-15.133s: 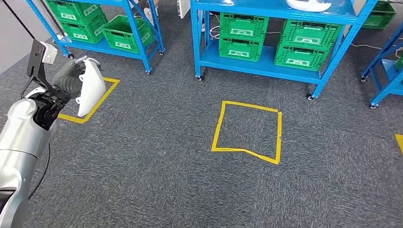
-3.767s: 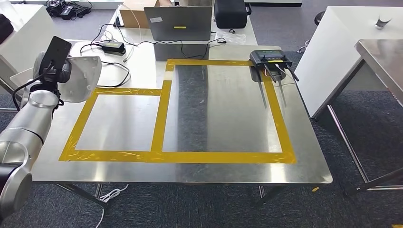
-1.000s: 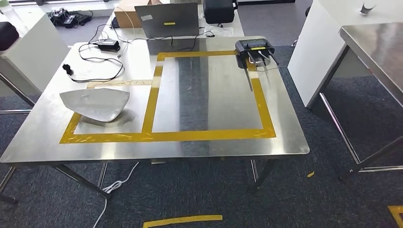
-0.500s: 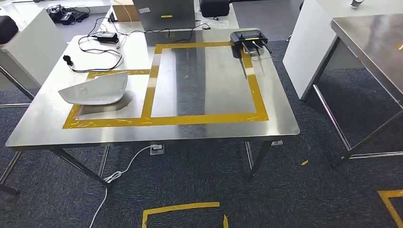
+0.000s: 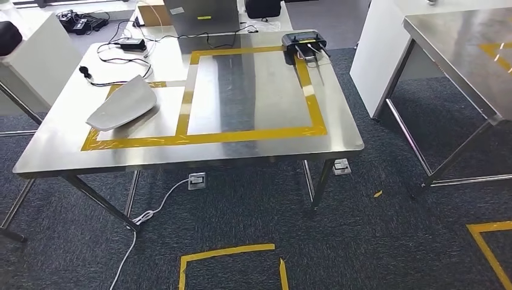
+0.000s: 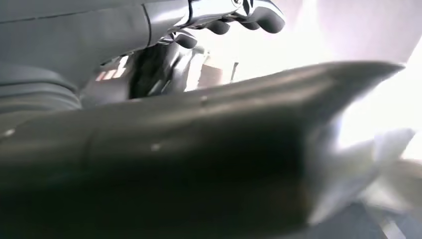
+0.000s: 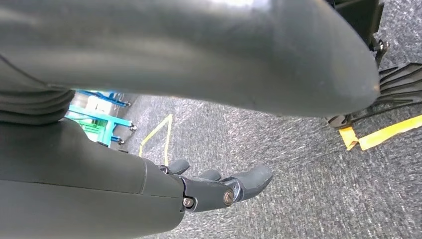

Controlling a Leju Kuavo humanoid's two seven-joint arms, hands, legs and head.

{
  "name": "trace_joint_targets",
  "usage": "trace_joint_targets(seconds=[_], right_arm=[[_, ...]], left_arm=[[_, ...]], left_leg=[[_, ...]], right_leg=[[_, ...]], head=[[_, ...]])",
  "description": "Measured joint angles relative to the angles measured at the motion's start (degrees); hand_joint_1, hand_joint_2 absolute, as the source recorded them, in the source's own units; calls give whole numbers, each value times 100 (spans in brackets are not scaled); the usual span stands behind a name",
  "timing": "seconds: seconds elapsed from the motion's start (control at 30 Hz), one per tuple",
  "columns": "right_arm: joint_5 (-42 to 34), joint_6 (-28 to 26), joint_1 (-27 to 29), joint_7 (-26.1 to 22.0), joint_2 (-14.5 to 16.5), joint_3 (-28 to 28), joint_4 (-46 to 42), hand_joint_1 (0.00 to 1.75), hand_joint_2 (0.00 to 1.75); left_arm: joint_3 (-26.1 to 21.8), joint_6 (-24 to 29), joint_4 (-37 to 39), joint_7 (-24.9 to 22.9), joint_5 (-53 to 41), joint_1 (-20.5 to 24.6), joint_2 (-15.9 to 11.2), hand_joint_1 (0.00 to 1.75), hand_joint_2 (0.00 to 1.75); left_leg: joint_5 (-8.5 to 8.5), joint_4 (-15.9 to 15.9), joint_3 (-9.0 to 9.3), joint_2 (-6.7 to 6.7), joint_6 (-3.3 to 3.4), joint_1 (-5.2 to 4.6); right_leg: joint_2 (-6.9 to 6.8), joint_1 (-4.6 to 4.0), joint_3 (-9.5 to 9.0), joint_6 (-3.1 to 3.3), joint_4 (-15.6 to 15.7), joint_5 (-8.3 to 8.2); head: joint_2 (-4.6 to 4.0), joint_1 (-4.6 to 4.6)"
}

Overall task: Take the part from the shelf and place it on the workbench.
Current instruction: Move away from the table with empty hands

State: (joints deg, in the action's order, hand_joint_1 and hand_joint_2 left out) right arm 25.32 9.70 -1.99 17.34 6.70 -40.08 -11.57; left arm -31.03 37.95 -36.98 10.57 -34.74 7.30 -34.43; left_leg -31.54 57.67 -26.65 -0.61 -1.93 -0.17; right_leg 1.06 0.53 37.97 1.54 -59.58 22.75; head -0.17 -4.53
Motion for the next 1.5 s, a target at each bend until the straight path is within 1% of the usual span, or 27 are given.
trace_joint_targets(seconds=[0.1, 0.17, 0.23, 0.27, 0.33, 0.4, 0.47, 0.53, 0.6, 0.63, 0.73, 0.77, 0.8, 0.83, 0.9, 0.97, 1.0, 1.03, 1.1, 1.17, 1.23, 1.27, 1.3, 1.37, 1.4, 1.43, 1.5], right_arm=[[-25, 3, 13, -95, -10, -33, -2, 0, 0], [-48, 13, 28, -69, -27, -74, -5, 0, 0], [-67, 21, 24, 9, -53, -115, -9, 0, 0], [-70, 20, 20, 31, -73, -132, -11, 0, 0], [-50, 11, 11, 39, -110, -154, -12, 0, 0], [8, 1, -1, 50, -139, -158, -13, 0, 0], [86, 7, -28, 76, -166, -157, -13, 0, 0], [177, 12, -52, 92, -184, -149, -13, 0, 0], [277, 7, -57, 90, -191, -131, -7, 0, 0], [316, 5, -57, 87, -195, -119, -4, 0, 0], [392, 4, -41, 82, -196, -96, -2, 0, 0], [419, 4, -33, 82, -196, -92, -2, 0, 0], [447, 4, -28, 82, -196, -83, -2, 0, 0], [474, 4, -29, 82, -196, -67, -2, 0, 0], [516, 4, -38, 82, -195, -19, -2, 0, 0], [547, 4, -53, 90, -195, 25, -2, 0, 0], [559, 4, -61, 94, -195, 38, -2, 0, 0], [568, 6, -67, 97, -194, 49, -2, 0, 0], [608, 8, -70, 91, -193, 79, -1, 0, 0], [670, 9, -70, 101, -191, 131, 0, 0, 0], [691, 9, -86, 130, -187, 172, 1, 0, 0], [680, 9, -97, 138, -187, 180, 1, 0, 0], [667, 9, -104, 137, -186, 181, 1, 0, 0], [660, 9, -109, 143, -183, 185, 1, 0, 0], [677, 9, -113, 150, -181, 190, 1, 0, 0], [705, 9, -121, 158, -181, 197, 1, 0, 0], [755, 8, -132, 146, -179, 228, 2, 0, 0]], left_arm=[[-434, -106, 758, -229, -64, -192, 778, 0, 0], [-649, -254, 1235, -679, -121, -273, 1275, 0, 0], [-746, -355, 1586, -1080, -185, -373, 1696, 0, 0], [-771, -453, 1740, -1358, -234, -404, 1890, 0, 0], [-834, -710, 2004, -2213, -296, -430, 2235, 0, 0], [-940, -907, 2181, -2972, -203, -441, 2591, 0, 0], [-1052, -1083, 2293, -3183, -64, -446, 2941, 0, 0], [-1108, -1356, 2373, -3025, -33, -449, 3192, 0, 0], [-1127, -1643, 2435, -2738, -69, -465, 3312, 0, 0], [-1129, -1767, 2456, -2589, -122, -476, 3342, 0, 0], [-1071, -2046, 2488, -2185, -523, -480, 3354, 0, 0], [-1010, -2121, 2492, -2076, -720, -464, 3345, 0, 0], [-925, -2187, 2494, -1982, -915, -438, 3335, 0, 0], [-835, -2236, 2496, -1919, -1067, -405, 3328, 0, 0], [-669, -2278, 2496, -1848, -1229, -322, 3316, 0, 0], [-548, -2290, 2491, -1764, -1289, -237, 3310, 0, 0], [-495, -2293, 2489, -1709, -1321, -202, 3310, 0, 0], [-438, -2294, 2487, -1658, -1368, -172, 3313, 0, 0], [-305, -2310, 2488, -1649, -1522, -119, 3344, 0, 0], [-133, -2339, 2490, -1704, -1731, -63, 3403, 0, 0], [51, -2350, 2490, -1714, -1919, -32, 3477, 0, 0], [134, -2347, 2490, -1708, -1990, -32, 3514, 0, 0], [211, -2344, 2492, -1713, -2042, -39, 3549, 0, 0], [341, -2355, 2504, -1782, -2110, -67, 3609, 0, 0], [393, -2373, 2512, -1849, -2130, -85, 3635, 0, 0], [434, -2393, 2519, -1919, -2139, -106, 3659, 0, 0], [491, -2416, 2528, -2010, -2133, -153, 3689, 0, 0]], left_leg=[[123, -50, -100, 5, 163, 0], [274, -65, -248, 10, 257, 24], [411, -46, -429, 14, 302, 18], [481, -29, -525, 18, 309, 17], [611, 14, -714, 22, 312, 4], [721, 61, -883, 22, 309, -16], [819, 97, -992, 24, 285, -32], [924, 87, -1032, 30, 226, -16], [951, 80, -1065, 44, 159, 3], [803, 163, -1111, 52, 127, 7], [-73, 976, -1317, 61, 30, 41], [-238, 1314, -1352, 60, 1, 54], [-260, 1571, -1331, 60, -24, 68], [-143, 1654, -1227, 59, -46, 81], [157, 1210, -713, 60, -84, 112], [77, 376, -82, 72, -73, 107], [-29, 96, 87, 77, -37, 95], [-94, -39, 145, 79, 16, 70], [-29, -46, 53, 62, 148, 59], [105, -42, -85, 38, 271, 64], [251, -36, -267, 28, 331, 56], [323, -27, -354, 27, 340, 44], [396, -12, -451, 25, 343, 31], [529, 35, -645, 23, 337, 8], [589, 63, -745, 23, 328, -1], [640, 90, -824, 21, 312, -11], [739, 113, -909, 14, 261, -17]], right_leg=[[-37, -1, 23, -127, -5, 7], [-60, -6, 154, -173, -364, 464], [-63, -21, 306, -203, -1043, 1080], [-64, -29, 331, -216, -1362, 1230], [-66, -41, 142, -209, -1543, 1108], [-66, -64, -436, -154, -943, 864], [-75, -100, -1020, -89, -111, 916], [-87, -136, -1189, -38, 236, 979], [-106, -124, -1110, 27, 270, 848], [-117, -106, -1050, 67, 292, 765], [-143, -68, -791, 109, 305, 528], [-153, -62, -693, 97, 297, 456], [-167, -52, -586, 80, 284, 380], [-181, -38, -483, 59, 261, 311], [-199, -6, -291, 0, 192, 191], [-203, 5, -162, -76, 121, 94], [-204, 3, -136, -115, 106, 45], [-204, 3, -124, -156, 108, -7], [-196, 21, -103, -237, 111, -64], [-167, 40, 5, -303, -143, 263], [-141, 44, 180, -340, -801, 880], [-136, 42, 245, -350, -1171, 1090], [-133, 39, 247, -349, -1437, 1140], [-129, 26, -5, -310, -1447, 901], [-126, 9, -283, -271, -1152, 754], [-124, -15, -606, -218, -725, 736], [-122, -63, -1080, -143, 14, 857]], head=[[0, -8], [0, 13], [0, 24], [0, 31], [0, 44], [0, 46], [0, 41], [0, 71], [0, 113], [0, 114], [0, 109], [0, 109], [0, 109], [0, 109], [0, 108], [0, 106], [0, 106], [0, 107], [0, 107], [0, 115], [0, 132], [0, 138], [0, 141], [0, 143], [0, 145], [0, 145], [0, 147]])
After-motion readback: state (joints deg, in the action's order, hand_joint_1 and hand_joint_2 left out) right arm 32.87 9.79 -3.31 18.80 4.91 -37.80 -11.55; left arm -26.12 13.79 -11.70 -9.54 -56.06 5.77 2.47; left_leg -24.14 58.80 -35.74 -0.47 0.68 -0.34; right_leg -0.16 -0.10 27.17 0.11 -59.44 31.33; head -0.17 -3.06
